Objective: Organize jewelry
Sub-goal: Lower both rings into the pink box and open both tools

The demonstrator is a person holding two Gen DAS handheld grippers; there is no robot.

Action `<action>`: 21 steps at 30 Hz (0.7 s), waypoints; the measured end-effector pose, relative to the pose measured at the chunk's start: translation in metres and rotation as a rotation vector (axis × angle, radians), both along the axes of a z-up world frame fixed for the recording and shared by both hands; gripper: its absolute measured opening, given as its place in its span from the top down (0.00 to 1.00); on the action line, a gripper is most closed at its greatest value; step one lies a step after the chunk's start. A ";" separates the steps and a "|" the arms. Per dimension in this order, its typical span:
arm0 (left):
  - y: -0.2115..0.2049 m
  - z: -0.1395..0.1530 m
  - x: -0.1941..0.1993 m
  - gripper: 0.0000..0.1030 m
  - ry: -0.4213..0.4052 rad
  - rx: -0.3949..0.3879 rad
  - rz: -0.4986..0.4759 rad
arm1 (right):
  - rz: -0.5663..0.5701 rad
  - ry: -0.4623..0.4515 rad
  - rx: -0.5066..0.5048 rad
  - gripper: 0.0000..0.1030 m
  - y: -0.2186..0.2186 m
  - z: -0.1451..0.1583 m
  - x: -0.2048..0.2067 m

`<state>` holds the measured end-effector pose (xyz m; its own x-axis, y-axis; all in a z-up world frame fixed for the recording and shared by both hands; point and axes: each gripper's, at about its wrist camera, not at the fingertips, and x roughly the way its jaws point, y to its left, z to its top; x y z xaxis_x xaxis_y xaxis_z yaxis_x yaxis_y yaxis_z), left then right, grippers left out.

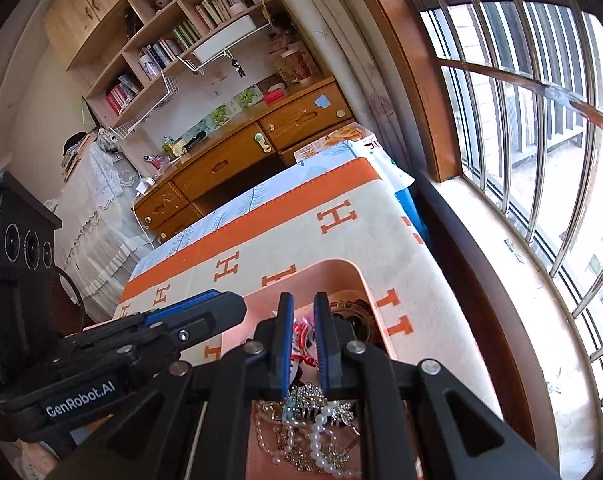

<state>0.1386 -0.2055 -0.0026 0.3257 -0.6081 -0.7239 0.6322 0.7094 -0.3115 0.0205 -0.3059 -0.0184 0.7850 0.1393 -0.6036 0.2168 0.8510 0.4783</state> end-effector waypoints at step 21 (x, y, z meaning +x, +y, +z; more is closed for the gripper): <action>0.132 0.033 -0.057 0.02 -0.152 0.047 0.308 | 0.102 -0.026 -0.137 0.77 0.060 0.030 -0.048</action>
<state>0.0813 -0.0734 0.0300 0.5950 -0.4311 -0.6784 0.4223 0.8858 -0.1926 -0.0273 -0.2455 0.0115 0.7869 0.1370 -0.6017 0.1149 0.9255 0.3609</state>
